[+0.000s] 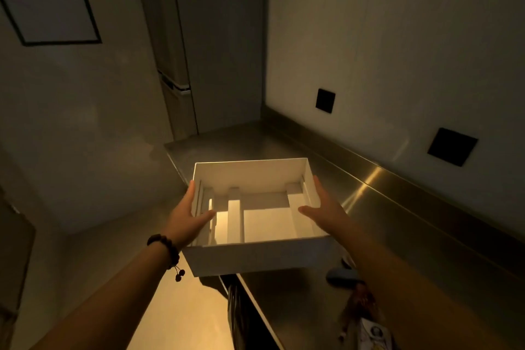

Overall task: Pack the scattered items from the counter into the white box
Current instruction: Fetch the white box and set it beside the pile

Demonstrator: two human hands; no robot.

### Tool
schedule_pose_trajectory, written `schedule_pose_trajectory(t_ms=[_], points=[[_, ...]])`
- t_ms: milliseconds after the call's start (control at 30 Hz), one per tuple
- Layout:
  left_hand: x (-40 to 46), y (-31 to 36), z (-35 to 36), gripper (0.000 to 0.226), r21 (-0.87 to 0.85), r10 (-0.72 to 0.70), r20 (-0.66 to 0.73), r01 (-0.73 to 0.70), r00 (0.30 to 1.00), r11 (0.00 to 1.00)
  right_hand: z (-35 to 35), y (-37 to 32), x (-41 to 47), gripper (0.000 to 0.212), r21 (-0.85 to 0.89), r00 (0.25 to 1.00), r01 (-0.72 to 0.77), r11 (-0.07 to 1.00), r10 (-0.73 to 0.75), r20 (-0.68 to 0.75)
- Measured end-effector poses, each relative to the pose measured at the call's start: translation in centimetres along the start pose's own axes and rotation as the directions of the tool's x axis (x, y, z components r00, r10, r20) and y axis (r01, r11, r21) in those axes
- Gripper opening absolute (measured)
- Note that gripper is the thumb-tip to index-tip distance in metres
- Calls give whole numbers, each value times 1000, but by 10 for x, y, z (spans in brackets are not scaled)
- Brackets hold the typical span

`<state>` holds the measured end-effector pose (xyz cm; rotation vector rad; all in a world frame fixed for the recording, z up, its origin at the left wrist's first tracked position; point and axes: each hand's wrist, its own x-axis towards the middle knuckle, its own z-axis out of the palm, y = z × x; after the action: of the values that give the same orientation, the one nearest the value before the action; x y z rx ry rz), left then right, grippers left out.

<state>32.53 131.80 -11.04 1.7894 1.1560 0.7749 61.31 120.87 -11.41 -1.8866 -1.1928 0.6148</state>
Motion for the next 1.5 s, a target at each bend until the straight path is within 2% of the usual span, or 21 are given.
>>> schedule_pose_trajectory(t_ms=[300,400,533,633,700,767,867,967,1033,1133,1233,1300,1400,1500], points=[[68,-31,50,87,26,-42,15,42,999,999,5,35,78,85,-3,987,-92,996,92,130],[85,-35,60,86,36,-22,24,21,999,999,5,46,85,87,-8,986,-118,993,118,115],[92,-25,89,85,-23,-10,-8,10,1000,1000,-16,58,98,88,-224,979,-174,959,194,67],[85,-14,120,83,-66,-31,-42,28,999,997,-34,64,98,77,-357,969,-242,902,244,-40],[80,-5,139,84,-90,-74,-53,69,996,993,-39,64,90,75,-491,941,-337,804,267,-208],[75,1,154,88,-52,-92,-37,90,995,995,-35,64,78,81,-583,894,-434,686,246,-376],[85,-2,156,91,138,20,-38,-15,999,990,-14,55,58,96,-439,775,-558,704,253,-579],[133,-7,139,89,226,96,-10,-91,995,970,19,44,41,107,-180,665,-621,763,390,-637],[165,-6,130,87,208,74,60,-85,995,974,41,36,35,110,-56,644,-618,784,464,-608],[183,-7,132,78,183,36,143,-62,989,981,61,30,37,106,20,632,-603,798,493,-599],[179,-13,133,61,207,84,100,-103,991,973,52,36,49,100,79,653,-555,828,493,-575],[169,-15,132,46,200,149,88,-164,985,966,31,45,57,96,43,709,-529,848,469,-527],[163,-15,131,29,209,197,142,-223,970,952,-9,53,66,95,14,795,-473,881,433,-425],[173,-3,132,41,200,165,260,-220,952,955,-27,54,63,99,85,813,-427,900,424,-400]])
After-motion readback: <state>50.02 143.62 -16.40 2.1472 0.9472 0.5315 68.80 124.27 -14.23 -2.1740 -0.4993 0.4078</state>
